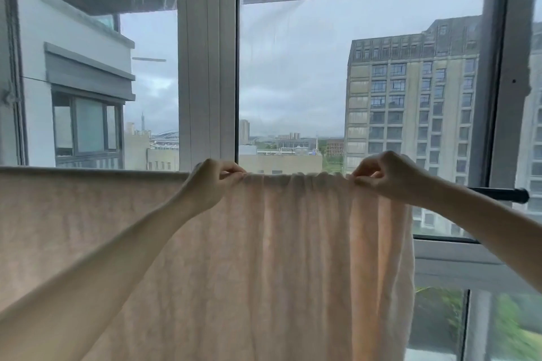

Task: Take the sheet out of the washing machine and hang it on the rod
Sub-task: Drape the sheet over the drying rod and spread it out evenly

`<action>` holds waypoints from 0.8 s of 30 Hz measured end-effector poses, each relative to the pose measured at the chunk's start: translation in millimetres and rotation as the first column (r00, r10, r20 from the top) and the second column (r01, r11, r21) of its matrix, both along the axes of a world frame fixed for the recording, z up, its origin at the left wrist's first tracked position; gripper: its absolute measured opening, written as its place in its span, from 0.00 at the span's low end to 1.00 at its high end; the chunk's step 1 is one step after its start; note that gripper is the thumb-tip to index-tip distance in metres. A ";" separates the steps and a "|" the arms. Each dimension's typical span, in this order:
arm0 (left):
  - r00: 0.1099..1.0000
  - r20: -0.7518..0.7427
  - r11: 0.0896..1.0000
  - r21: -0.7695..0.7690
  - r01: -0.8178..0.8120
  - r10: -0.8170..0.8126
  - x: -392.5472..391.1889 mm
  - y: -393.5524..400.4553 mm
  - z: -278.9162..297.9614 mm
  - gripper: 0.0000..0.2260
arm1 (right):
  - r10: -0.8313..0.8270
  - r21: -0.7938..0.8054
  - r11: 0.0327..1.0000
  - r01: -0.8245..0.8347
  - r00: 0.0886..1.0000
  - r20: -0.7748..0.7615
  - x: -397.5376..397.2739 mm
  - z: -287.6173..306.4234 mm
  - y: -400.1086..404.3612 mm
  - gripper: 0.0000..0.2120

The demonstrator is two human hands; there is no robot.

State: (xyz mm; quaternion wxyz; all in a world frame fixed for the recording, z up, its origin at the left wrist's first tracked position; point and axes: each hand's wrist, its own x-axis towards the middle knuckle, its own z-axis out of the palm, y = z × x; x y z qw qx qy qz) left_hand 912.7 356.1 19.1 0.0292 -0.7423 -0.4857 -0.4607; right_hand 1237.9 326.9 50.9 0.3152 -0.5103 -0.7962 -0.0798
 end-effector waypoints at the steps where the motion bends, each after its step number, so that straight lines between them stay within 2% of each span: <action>1: 1.000 0.024 1.000 0.017 -0.009 0.008 1.5 0.5 1.2 0.06 | 0.000 0.049 0.999 0.001 1.000 -0.024 -0.5 -3.4 1.3 0.05; 4: 0.995 0.093 0.995 0.091 -0.037 0.029 15.8 -0.4 2.4 0.05 | -0.002 0.171 0.985 0.017 0.996 -0.086 -4.1 -7.9 1.5 0.04; 7: 0.977 0.211 0.971 0.226 -0.084 0.036 29.4 0.4 -1.3 0.06 | -0.059 0.277 0.954 0.118 0.975 -0.213 7.6 -0.9 -1.4 0.06; 9: 0.971 0.236 0.961 0.260 -0.090 0.027 35.6 0.3 -2.6 0.06 | -0.070 0.322 0.934 0.158 0.961 -0.267 24.0 3.8 -5.4 0.06; 13: 0.999 0.051 0.982 0.189 -0.005 -0.004 62.0 -3.5 -5.7 0.07 | -0.020 0.135 0.990 0.036 0.993 -0.121 48.0 -0.6 -10.7 0.04; 17: 0.994 -0.078 0.983 0.160 0.086 -0.074 105.7 -3.6 -7.1 0.08 | -0.046 0.112 0.992 0.057 0.994 -0.104 71.2 -0.3 -12.0 0.04; 21: 0.987 -0.114 0.975 0.178 0.132 -0.113 140.6 -5.1 -6.1 0.06 | -0.034 0.037 0.999 0.034 0.999 0.008 94.4 -3.3 -13.7 0.03; 24: 0.993 -0.063 0.980 0.167 0.107 -0.097 159.3 -6.7 -3.9 0.02 | -0.011 0.081 0.997 0.015 0.999 -0.041 100.0 -8.2 -12.5 0.03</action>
